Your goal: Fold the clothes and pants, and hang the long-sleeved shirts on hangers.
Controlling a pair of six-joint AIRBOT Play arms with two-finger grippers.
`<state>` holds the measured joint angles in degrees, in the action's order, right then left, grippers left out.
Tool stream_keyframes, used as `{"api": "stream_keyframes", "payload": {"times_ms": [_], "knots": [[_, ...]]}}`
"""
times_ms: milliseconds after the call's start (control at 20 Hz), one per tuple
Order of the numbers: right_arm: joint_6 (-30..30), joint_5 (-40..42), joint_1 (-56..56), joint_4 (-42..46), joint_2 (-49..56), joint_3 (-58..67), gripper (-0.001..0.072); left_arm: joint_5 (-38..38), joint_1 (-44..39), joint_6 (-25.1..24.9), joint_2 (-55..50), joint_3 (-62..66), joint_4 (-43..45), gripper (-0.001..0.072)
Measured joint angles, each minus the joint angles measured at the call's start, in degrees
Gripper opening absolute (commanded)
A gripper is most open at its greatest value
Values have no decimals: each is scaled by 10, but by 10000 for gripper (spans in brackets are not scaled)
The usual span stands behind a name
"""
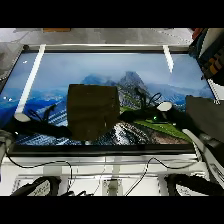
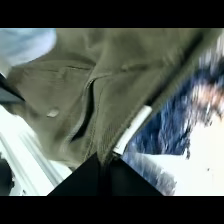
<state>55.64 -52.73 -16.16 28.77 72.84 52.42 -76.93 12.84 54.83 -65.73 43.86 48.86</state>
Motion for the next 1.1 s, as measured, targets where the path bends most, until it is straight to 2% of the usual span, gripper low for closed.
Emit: {"api": "stream_keyframes", "payload": {"times_ms": [150,300,550,700,900,1100], "knots": [[35,-30,4,39,-91,43,30,-32,0,2,66,118,0,27],[87,-60,5,44,-185,91,30,-29,0,2,157,219,-1,27],[229,-74,4,9,-320,143,30,99,0,3,319,283,-1,27],[308,-74,4,-5,-371,152,29,175,0,5,381,292,-2,25],[387,-57,4,42,-366,127,30,179,0,44,378,259,0,26],[434,11,4,83,-287,46,30,169,-16,62,284,145,-42,26]]}}
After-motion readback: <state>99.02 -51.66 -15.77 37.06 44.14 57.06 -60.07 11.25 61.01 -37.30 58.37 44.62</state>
